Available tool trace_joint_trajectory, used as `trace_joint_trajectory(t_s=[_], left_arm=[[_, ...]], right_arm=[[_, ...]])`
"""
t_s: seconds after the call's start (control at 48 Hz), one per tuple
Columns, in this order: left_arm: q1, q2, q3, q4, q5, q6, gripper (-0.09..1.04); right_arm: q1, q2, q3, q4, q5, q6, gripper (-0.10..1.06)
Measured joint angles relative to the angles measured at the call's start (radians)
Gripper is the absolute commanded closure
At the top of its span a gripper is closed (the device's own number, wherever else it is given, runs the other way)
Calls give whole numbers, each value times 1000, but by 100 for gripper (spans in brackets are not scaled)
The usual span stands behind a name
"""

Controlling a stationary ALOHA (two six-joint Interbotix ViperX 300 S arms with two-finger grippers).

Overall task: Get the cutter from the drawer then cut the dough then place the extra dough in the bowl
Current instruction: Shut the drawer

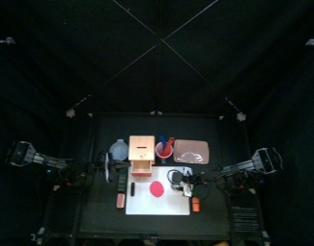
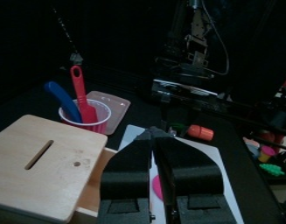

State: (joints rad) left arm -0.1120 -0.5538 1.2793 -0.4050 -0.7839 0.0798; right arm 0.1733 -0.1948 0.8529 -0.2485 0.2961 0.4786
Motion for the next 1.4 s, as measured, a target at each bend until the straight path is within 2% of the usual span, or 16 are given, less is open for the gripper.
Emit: trace_joint_trajectory(t_s=[0.146, 0.25, 0.354, 0.458, 0.667, 0.75, 0.875, 0.979, 1.188, 1.292, 1.396], left_arm=[[40, 0, -5, -8, 0, -2, 54], [106, 2, -26, -48, 28, 0, 54], [201, 3, -69, -91, 127, 3, 54], [311, 3, -129, -89, 301, 6, 56], [557, 9, -334, 46, 792, 8, 59], [611, 11, -397, 126, 888, 9, 65], [646, 15, -465, 232, 939, 11, 78], [660, 32, -506, 278, 973, 14, 84], [669, 193, -624, 350, 1106, 52, 84], [670, 299, -703, 360, 1173, 112, 84], [683, 422, -799, 351, 1262, 213, 84]], right_arm=[[-2, 0, -57, -18, -5, -2, 11], [-5, 0, -120, -69, -34, -6, 11], [-20, 15, -173, -118, -98, -2, 13], [-29, 63, -215, -138, -184, -6, 20], [-38, 179, -273, -138, -253, -6, 56], [-35, 219, -299, -138, -259, -6, 71], [-34, 268, -336, -137, -262, -5, 89], [-32, 295, -364, -137, -265, -6, 90], [-32, 367, -419, -137, -267, -5, 89], [-32, 399, -445, -137, -264, -3, 89], [-32, 423, -469, -138, -247, -3, 89]])
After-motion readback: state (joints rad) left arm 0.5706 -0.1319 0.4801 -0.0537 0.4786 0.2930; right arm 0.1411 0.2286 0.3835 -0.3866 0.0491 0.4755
